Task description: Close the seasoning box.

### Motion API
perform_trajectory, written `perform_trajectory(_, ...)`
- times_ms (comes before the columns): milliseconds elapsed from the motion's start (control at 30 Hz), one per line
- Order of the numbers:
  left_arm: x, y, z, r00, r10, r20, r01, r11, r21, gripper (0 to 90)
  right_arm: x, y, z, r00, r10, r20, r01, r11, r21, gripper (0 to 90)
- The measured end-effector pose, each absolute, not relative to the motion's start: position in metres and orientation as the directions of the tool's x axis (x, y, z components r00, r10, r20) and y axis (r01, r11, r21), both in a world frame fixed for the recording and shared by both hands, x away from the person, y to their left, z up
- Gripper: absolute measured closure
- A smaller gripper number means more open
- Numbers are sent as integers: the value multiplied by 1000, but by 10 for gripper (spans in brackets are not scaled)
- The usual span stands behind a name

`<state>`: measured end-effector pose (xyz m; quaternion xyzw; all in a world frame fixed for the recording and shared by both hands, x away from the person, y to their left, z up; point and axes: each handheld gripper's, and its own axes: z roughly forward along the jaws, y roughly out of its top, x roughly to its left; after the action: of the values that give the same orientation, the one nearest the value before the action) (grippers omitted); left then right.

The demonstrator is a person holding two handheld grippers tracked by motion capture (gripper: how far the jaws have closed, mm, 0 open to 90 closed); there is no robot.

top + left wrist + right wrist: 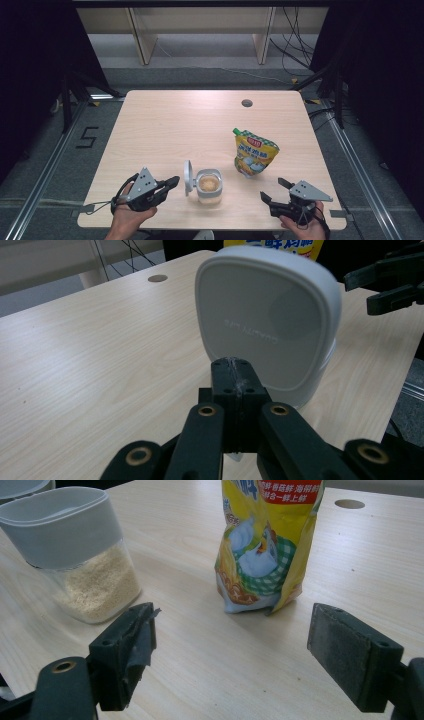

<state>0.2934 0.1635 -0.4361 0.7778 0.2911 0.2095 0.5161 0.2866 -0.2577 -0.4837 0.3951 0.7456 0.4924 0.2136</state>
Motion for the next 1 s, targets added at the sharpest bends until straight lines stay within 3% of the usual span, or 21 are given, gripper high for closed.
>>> perform_trajectory(1000,301,131,-425,790,612,31,214,-322,922,892,286,-256,-484,-608,790,74,383,211,899,209)
